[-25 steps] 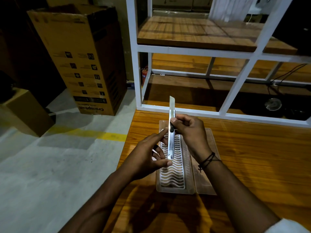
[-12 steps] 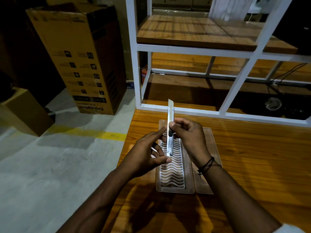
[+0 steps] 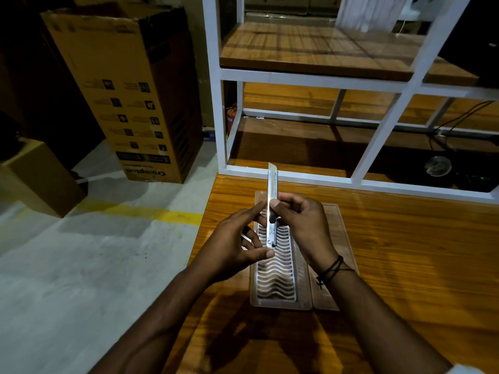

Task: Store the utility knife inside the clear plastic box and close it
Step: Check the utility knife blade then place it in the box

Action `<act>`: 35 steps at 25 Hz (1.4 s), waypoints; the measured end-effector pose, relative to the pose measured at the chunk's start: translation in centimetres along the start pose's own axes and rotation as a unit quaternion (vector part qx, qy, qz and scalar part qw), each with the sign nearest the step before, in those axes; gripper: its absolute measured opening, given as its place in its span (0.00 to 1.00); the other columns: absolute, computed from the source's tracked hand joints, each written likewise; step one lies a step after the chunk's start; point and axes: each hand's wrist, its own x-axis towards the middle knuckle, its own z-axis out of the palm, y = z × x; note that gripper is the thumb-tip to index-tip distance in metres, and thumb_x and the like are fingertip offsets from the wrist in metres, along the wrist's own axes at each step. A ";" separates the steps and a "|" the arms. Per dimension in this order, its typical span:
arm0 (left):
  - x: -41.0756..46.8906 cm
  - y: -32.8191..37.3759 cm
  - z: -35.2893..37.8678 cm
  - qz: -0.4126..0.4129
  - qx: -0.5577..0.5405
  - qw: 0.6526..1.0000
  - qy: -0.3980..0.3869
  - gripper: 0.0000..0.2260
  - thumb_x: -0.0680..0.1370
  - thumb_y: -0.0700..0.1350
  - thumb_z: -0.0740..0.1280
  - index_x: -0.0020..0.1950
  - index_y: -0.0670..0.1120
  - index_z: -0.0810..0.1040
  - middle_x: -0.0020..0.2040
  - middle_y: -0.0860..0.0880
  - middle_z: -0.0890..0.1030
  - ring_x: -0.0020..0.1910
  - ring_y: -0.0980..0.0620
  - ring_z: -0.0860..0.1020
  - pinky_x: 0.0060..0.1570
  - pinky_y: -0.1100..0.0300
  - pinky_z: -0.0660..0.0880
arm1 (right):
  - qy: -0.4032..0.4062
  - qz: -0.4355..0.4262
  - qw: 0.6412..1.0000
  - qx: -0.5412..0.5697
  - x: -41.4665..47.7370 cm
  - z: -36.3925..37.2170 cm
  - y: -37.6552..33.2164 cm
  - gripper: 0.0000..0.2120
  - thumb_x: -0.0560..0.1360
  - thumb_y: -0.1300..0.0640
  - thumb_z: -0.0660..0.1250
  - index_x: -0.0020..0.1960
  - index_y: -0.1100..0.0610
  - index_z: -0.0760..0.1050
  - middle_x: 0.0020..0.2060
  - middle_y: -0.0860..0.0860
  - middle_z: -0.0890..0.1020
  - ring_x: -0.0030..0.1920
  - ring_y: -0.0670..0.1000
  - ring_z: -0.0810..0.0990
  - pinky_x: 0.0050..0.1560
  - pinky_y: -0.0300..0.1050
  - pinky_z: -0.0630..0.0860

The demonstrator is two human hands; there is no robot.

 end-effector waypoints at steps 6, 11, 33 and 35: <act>0.3 -0.2 -0.3 0.015 -0.014 1.000 0.017 0.43 0.71 0.42 0.81 0.81 0.58 0.64 0.61 0.55 0.78 0.42 0.52 0.83 0.43 0.57 0.84 | -0.005 0.012 1.000 0.014 -0.2 0.1 0.5 0.11 0.77 0.58 0.71 0.59 0.58 0.82 0.48 0.54 0.87 0.48 0.50 0.87 0.48 0.45 0.83; 0.5 -0.3 -0.4 0.015 -0.012 1.000 0.019 0.42 0.71 0.44 0.80 0.81 0.58 0.64 0.61 0.55 0.78 0.43 0.53 0.84 0.44 0.58 0.84 | -0.009 0.019 1.000 0.019 -0.6 0.0 0.4 0.13 0.77 0.59 0.71 0.61 0.60 0.81 0.48 0.54 0.87 0.48 0.50 0.87 0.48 0.47 0.84; 1.8 0.7 0.1 -0.061 -0.130 0.983 0.114 0.12 0.80 0.43 0.72 0.64 0.47 0.83 0.52 0.48 0.87 0.44 0.50 0.87 0.46 0.46 0.86 | -0.055 0.057 0.994 0.079 -2.2 -0.7 0.0 0.09 0.77 0.64 0.70 0.56 0.60 0.83 0.45 0.60 0.87 0.43 0.53 0.85 0.39 0.42 0.81; 2.4 0.9 0.4 -0.087 -0.154 0.977 0.123 0.10 0.79 0.42 0.73 0.61 0.44 0.84 0.51 0.47 0.87 0.43 0.50 0.88 0.47 0.46 0.86 | -0.054 0.056 0.994 0.079 -2.2 -0.7 0.1 0.09 0.76 0.64 0.71 0.56 0.61 0.84 0.45 0.60 0.87 0.43 0.54 0.85 0.38 0.41 0.81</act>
